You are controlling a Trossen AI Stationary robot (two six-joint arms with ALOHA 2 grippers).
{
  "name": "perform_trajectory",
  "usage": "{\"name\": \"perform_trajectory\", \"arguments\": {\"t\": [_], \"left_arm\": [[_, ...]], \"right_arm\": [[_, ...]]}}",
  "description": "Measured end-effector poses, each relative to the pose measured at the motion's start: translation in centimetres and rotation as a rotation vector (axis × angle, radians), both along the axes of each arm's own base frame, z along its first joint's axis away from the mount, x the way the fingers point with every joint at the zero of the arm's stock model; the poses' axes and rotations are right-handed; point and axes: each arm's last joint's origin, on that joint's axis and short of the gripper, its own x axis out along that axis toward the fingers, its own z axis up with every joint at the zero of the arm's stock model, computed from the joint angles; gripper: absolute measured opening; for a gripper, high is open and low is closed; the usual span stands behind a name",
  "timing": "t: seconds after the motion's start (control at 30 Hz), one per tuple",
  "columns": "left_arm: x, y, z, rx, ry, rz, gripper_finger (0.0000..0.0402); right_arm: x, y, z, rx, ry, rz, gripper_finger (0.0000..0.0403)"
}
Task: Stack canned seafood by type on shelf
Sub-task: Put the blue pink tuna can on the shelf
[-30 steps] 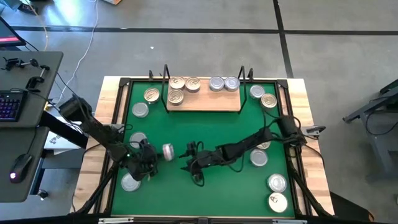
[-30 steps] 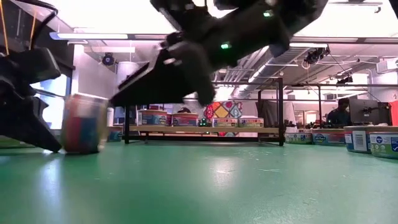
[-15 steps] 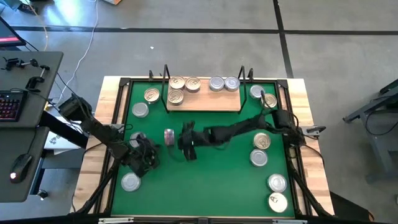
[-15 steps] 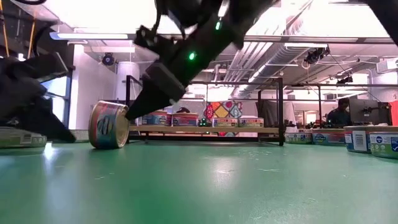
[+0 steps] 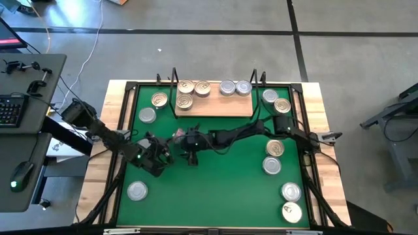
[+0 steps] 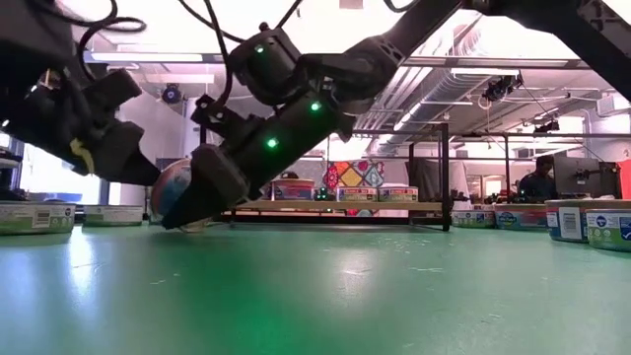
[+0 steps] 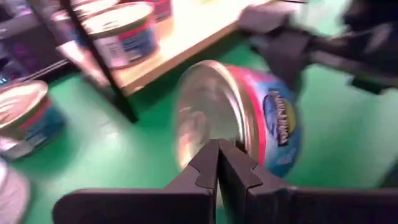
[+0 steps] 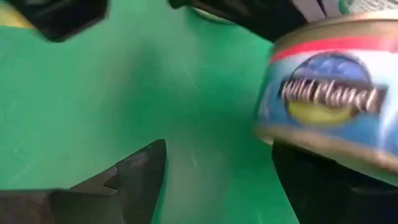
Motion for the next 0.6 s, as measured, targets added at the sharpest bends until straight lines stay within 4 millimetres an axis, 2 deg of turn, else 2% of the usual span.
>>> {"name": "perform_trajectory", "arguments": {"t": [0.27,0.6], "left_arm": [[0.6,-1.8,0.5,-0.047,0.029,-0.178,0.0000],[1.1,-5.4,2.7,-0.086,-0.025,-0.316,0.0000]], "right_arm": [[-0.3,1.5,-0.1,0.011,0.053,0.010,0.0288],[-1.3,6.8,-0.1,0.028,0.105,0.071,0.0288]]}}
